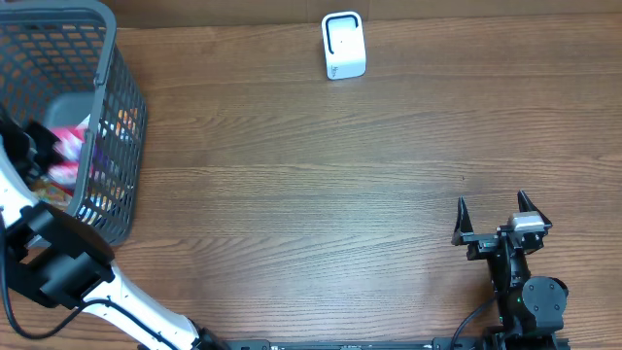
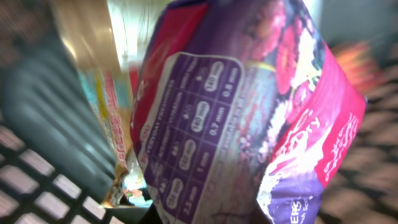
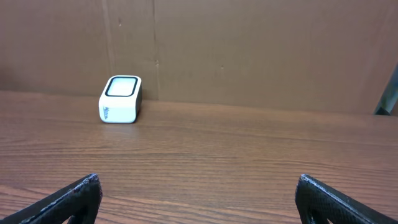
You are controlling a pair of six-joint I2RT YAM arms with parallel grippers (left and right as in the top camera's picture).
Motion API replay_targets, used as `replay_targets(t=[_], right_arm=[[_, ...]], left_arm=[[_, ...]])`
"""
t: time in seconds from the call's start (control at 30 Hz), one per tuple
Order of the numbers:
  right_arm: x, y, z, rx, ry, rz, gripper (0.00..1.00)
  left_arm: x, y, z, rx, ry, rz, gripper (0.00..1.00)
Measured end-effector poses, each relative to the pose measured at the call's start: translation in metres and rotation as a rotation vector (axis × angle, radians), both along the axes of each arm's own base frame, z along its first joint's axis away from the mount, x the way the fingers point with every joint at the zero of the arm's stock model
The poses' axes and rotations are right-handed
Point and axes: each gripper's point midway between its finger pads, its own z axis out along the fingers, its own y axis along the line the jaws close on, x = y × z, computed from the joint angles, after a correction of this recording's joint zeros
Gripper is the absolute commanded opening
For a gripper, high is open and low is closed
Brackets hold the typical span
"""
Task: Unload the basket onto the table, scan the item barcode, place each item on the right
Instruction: 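Grasp the red-purple pack with the left gripper and lift it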
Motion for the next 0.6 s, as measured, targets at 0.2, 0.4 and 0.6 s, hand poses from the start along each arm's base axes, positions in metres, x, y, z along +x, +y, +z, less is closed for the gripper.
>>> replay_targets(t=[0.2, 0.4, 0.6], right_arm=[[0.000, 0.000, 0.000, 0.000, 0.000, 0.000, 1.00], [0.000, 0.000, 0.000, 0.000, 0.000, 0.000, 1.00], [0.000, 0.000, 0.000, 0.000, 0.000, 0.000, 1.00]], left_arm=[[0.034, 0.008, 0.149, 0.204, -0.368, -0.036, 0.04], [0.022, -0.039, 0.268, 0.321, -0.666, -0.128, 0.05], [0.016, -0.179, 0.330, 0.192, -0.879, -0.438, 0.04]])
